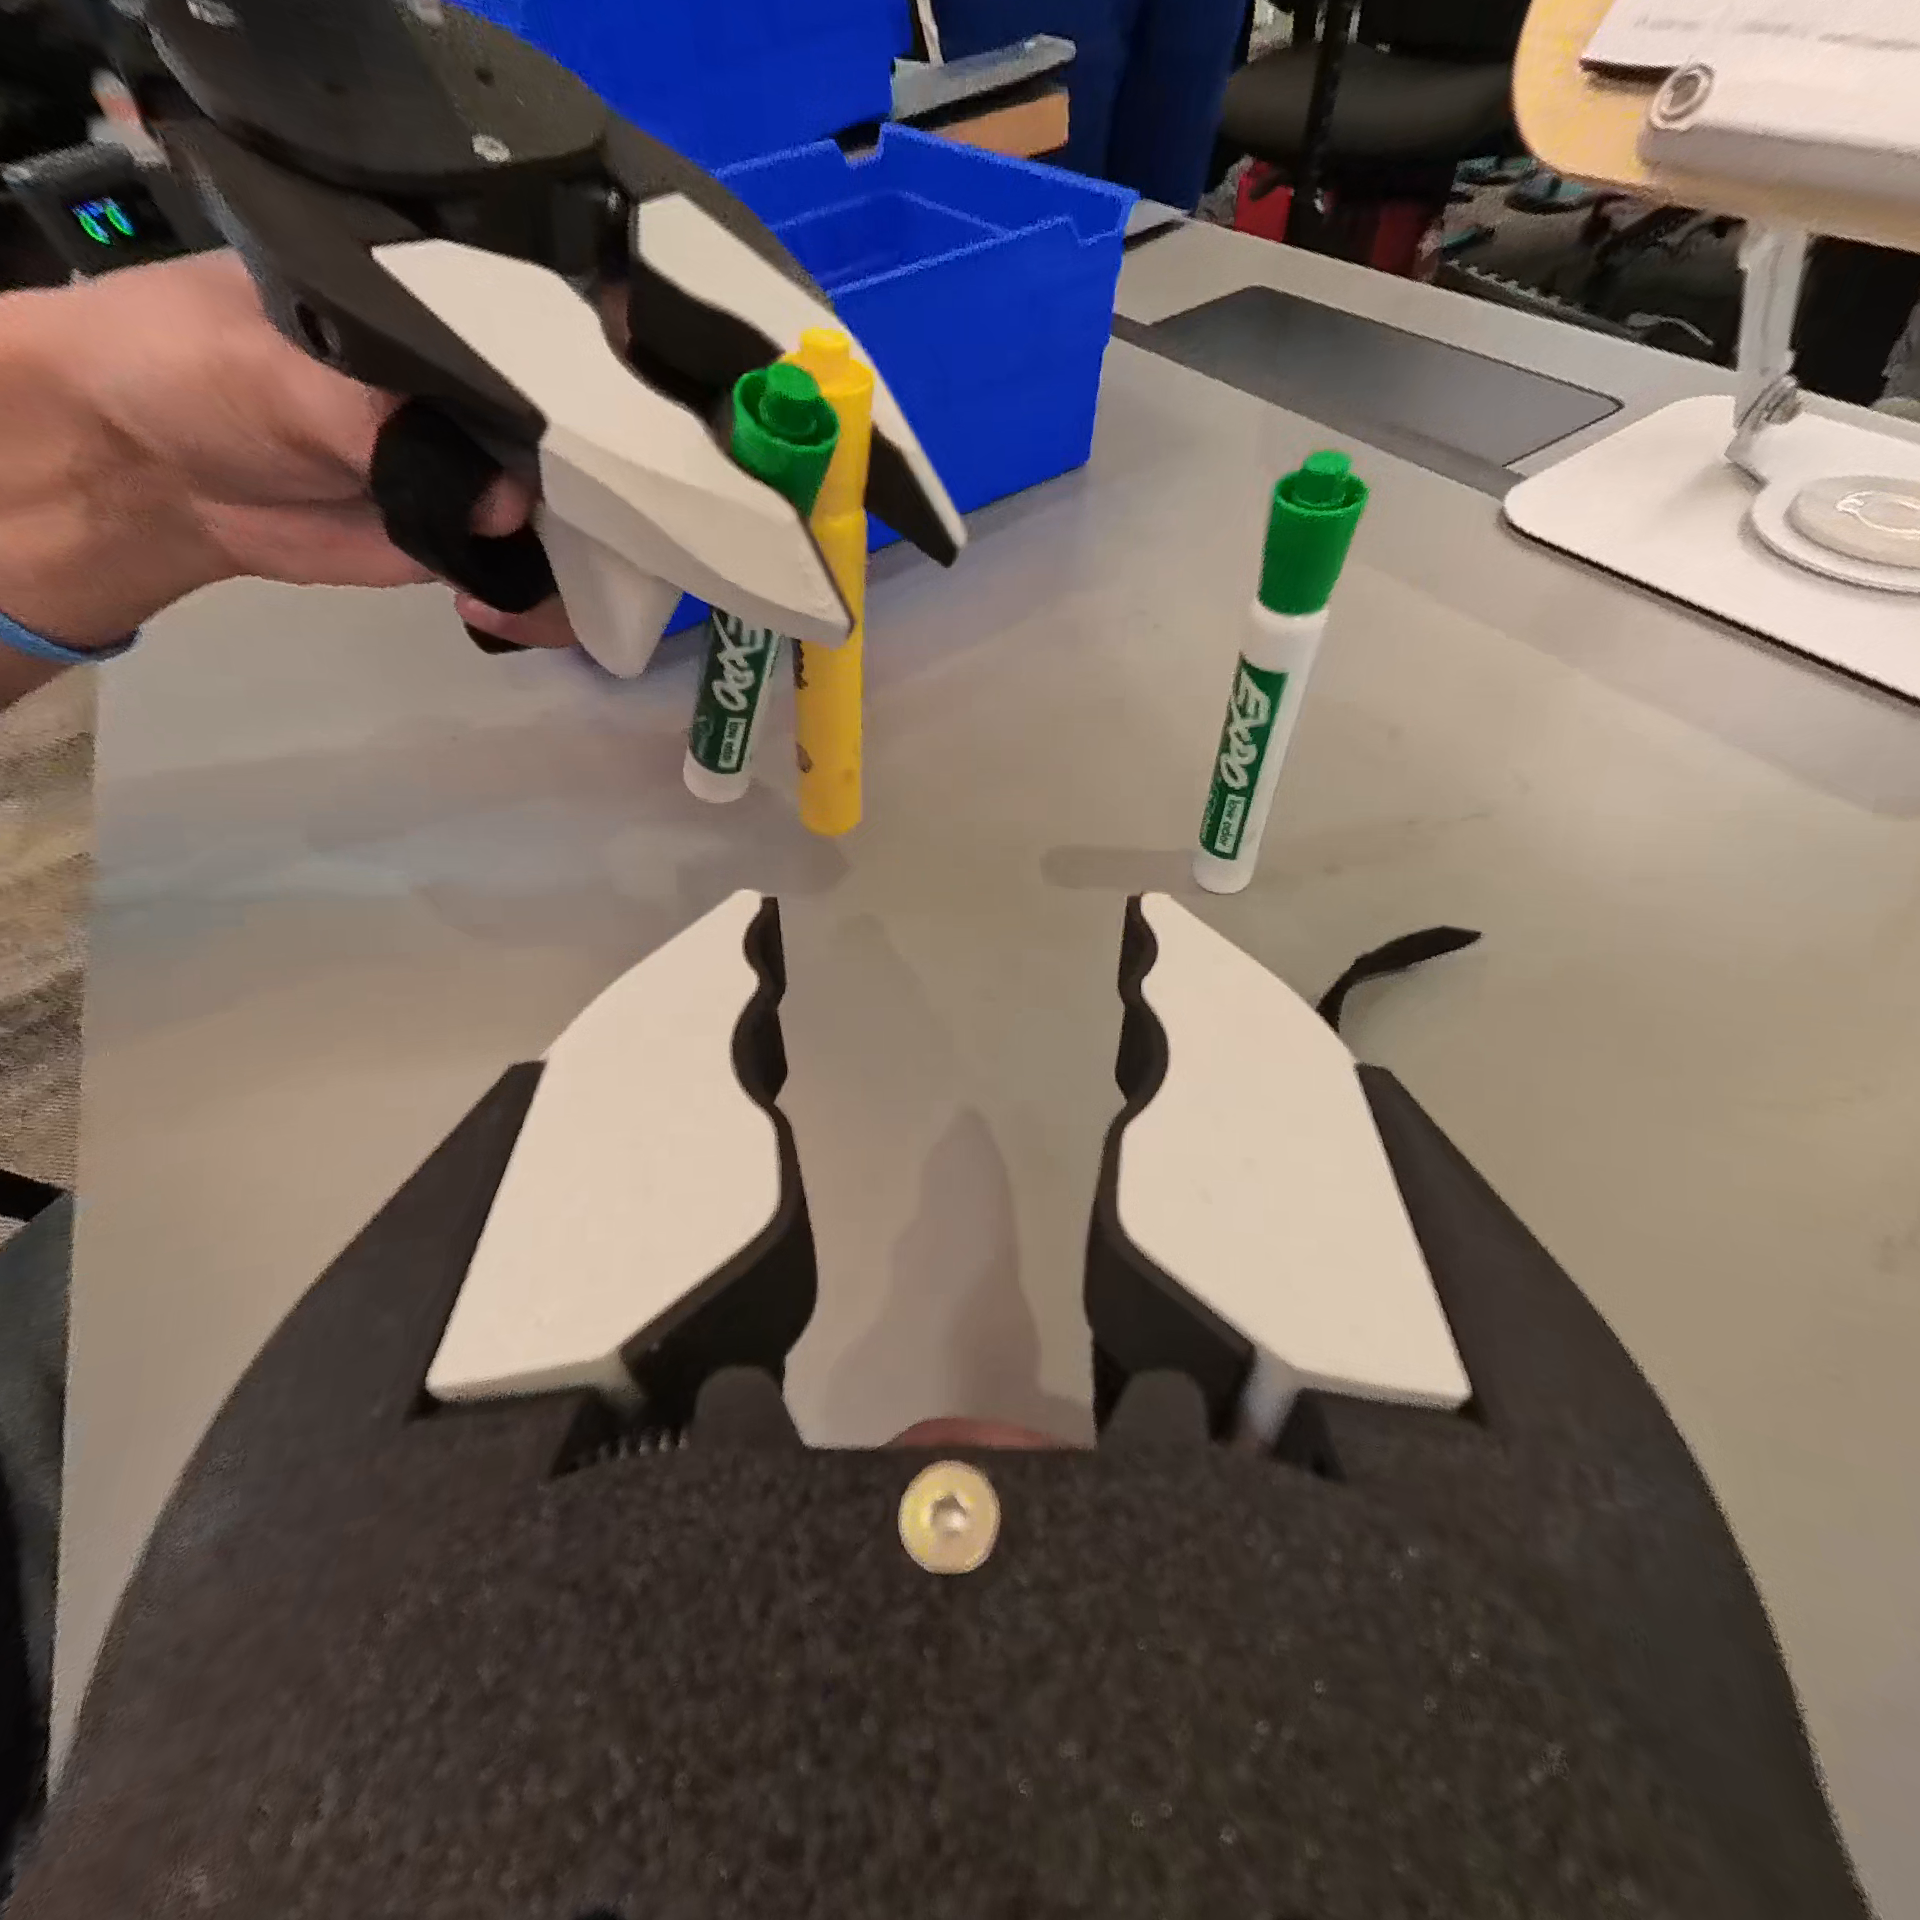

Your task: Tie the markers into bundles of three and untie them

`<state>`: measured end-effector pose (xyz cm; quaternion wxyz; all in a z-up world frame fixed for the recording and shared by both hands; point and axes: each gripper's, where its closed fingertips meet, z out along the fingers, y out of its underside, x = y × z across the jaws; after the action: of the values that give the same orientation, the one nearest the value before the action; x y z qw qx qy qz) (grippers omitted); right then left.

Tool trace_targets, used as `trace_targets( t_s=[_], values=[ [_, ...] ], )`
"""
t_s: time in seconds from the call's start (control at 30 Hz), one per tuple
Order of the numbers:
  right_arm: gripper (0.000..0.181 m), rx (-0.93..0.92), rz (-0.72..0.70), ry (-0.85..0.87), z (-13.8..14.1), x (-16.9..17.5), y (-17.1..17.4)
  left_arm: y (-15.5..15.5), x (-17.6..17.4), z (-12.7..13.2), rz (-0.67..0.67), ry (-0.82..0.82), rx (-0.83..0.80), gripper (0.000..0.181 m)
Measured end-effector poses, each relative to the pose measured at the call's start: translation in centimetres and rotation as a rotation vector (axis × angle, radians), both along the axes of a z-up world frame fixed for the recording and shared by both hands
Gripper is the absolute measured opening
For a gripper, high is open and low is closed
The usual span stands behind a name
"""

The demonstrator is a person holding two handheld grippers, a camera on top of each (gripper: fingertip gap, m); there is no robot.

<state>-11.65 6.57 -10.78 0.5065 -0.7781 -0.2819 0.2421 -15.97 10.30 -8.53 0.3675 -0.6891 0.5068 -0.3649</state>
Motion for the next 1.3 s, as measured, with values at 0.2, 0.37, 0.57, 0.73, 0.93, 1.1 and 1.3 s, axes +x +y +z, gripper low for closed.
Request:
trace_targets(
  t_s=[0.2,0.37,0.57,0.73,0.93,1.1,1.3],
  values=[
    [0.069,0.058,-0.101,-0.105,-1.0,-5.1,0.4,0.3,0.8,1.3,0.029,-0.101,-0.053,0.037],
    [0.075,0.023,-0.165,-0.033,-1.2,-7.1,1.4,-0.4,1.5,1.6,0.014,-0.129,-0.062,0.036],
    [0.054,0.028,-0.196,-0.051,-1.1,-6.9,2.1,-0.9,2.1,1.8,-0.002,-0.133,-0.064,0.036],
    [0.042,0.028,-0.188,-0.049,-1.2,-6.6,2.0,-0.9,2.1,1.9,-0.002,-0.135,-0.06,0.037],
    [0.03,0.022,-0.166,-0.06,-1.8,-6.6,1.7,-1.1,1.9,1.5,-0.005,-0.115,-0.053,0.037],
    [0.026,0.02,-0.155,-0.064,-2.0,-6.6,1.7,-1.2,1.8,1.3,-0.01,-0.1,-0.049,0.038],
    [0.043,0.016,-0.169,-0.049,-1.8,-6.3,1.9,-1.2,1.8,1.5,-0.012,-0.099,-0.04,0.037]
  ],
)
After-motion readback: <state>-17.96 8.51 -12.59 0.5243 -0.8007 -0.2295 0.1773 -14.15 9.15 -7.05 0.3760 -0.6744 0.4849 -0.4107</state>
